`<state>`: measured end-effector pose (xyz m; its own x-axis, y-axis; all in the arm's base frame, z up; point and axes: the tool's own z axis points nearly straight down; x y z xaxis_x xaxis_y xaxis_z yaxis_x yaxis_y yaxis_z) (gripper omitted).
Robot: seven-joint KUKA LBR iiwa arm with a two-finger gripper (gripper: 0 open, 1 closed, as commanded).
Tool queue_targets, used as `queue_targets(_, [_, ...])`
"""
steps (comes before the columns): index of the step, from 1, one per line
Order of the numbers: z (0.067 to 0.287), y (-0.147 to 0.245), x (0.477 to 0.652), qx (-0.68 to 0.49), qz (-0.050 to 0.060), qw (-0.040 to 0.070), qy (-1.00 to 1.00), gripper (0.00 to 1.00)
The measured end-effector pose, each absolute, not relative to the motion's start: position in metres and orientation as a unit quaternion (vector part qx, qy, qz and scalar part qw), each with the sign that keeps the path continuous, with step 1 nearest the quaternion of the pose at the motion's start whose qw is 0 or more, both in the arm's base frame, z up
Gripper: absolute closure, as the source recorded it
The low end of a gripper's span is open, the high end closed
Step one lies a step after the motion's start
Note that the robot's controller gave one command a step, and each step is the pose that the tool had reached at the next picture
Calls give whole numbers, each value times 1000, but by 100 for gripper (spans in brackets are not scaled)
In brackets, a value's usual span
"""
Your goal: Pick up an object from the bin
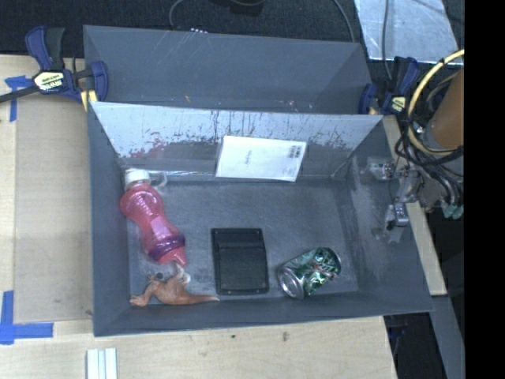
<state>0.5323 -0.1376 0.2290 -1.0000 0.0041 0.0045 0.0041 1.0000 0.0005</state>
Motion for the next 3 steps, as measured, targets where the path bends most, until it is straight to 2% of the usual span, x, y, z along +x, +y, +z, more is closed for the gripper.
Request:
queue_targets(1, [234,-137,534,-1,1,-2,-1000,0])
queue_targets(2, [200,-115,525,33,1,-4,-999,0])
queue_targets(3, [156,-104,512,12,0,-3,-1000,0])
